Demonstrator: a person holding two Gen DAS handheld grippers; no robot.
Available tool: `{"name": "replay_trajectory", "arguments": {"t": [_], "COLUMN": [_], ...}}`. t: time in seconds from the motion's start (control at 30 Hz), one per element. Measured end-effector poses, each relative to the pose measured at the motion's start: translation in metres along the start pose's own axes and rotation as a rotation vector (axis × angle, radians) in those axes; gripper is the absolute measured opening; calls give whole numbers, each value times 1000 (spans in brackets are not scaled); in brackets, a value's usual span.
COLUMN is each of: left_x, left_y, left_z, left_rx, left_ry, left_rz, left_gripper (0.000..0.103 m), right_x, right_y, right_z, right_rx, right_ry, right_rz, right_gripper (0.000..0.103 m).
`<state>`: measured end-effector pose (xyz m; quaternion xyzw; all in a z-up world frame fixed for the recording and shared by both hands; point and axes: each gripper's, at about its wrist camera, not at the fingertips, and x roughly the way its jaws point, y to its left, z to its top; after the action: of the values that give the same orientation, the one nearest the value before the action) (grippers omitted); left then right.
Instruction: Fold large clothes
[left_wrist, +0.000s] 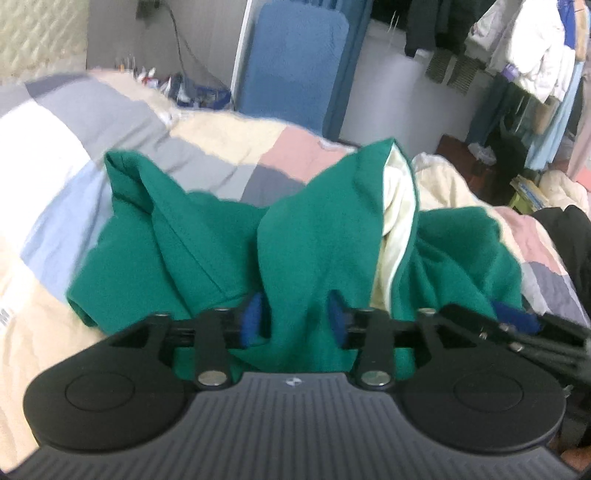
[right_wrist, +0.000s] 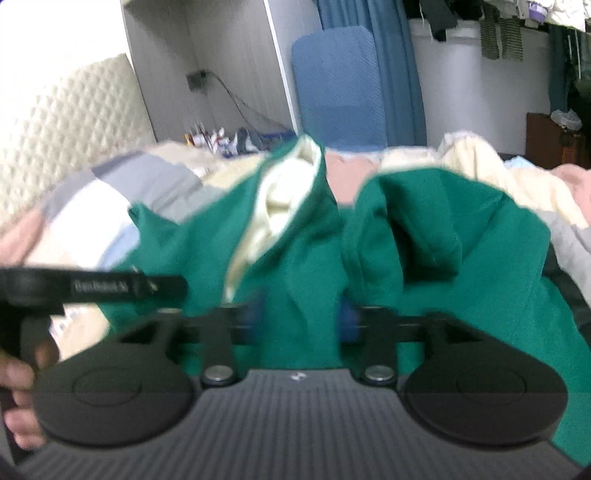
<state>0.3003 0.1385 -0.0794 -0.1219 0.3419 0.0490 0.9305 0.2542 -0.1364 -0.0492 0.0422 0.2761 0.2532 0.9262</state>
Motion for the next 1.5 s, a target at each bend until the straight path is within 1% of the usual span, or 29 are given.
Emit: {"name": "replay_trajectory", "arguments": {"t": [0.03,0.17,0.3,0.37,0.43,0.47,0.53,0.63,0.73,0.8,0.9,1.0,1.07,1.17,1.23,1.27,1.3,1.33,1.37,1.4,1.43,1.5], "left_x": [-5,-31,-50,-53,-54,-53,-50,-44,-35,-29,-19,-13,-9,-3,1,2,2,2,0,-2,-4,-12], "left_y": [-1,-2,-3,-2,3,5,5,8,10,13,21,33,41,54,58,60,60,60,59,59,59,59], "left_z": [1,-2,-9,-15,-21,-23,-26,-26,-25,-24,-24,-23,-23,-23,-24,-24,-24,-23,-23,-22,-23,-23], "left_rx": [3,-38,5,17,8,9,39,44,41,36,8,-31,-43,-83,-92,-95,-97,-97,-95,-92,-93,-93], "left_ry": [-8,-10,-23,-15,-6,-3,-5,7,17,18,32,37,42,54,63,64,64,62,60,57,50,37], "left_rz": [-1,-19,11,17,7,9,27,19,3,-4,-13,-16,-12,-33,-33,-33,-35,-34,-31,-27,-25,-24], "left_gripper": [51,51,51,51,51,51,51,51,51,53,54,55,55,56,56,56,56,56,56,56,56,56], "right_x": [-6,-20,-22,-16,-9,-4,10,36,63,80,103,125,140,157,166,168,168,167,164,160,152,130], "right_y": [0,3,3,6,6,6,2,-3,-6,-5,-2,-2,-2,-5,-4,-3,0,3,8,12,16,22], "right_z": [3,17,28,33,36,38,42,48,55,61,70,77,80,81,80,80,80,80,80,80,81,84], "right_rx": [2,28,61,57,50,51,75,122,137,138,137,150,157,188,188,174,152,127,95,70,49,13], "right_ry": [-18,-57,-86,-86,-86,-88,-97,-92,-90,-92,-98,-99,-81,-59,-28,-19,-14,-7,-2,-2,-12,-53], "right_rz": [10,18,31,26,23,24,28,21,-3,-23,-78,-97,-103,-94,-108,-104,-105,-111,-131,-148,-160,-148], "right_gripper": [65,64,64,67,73,74,85,85,85,85,85,85,85,85,84,80,65,47,38,27,25,24]}}
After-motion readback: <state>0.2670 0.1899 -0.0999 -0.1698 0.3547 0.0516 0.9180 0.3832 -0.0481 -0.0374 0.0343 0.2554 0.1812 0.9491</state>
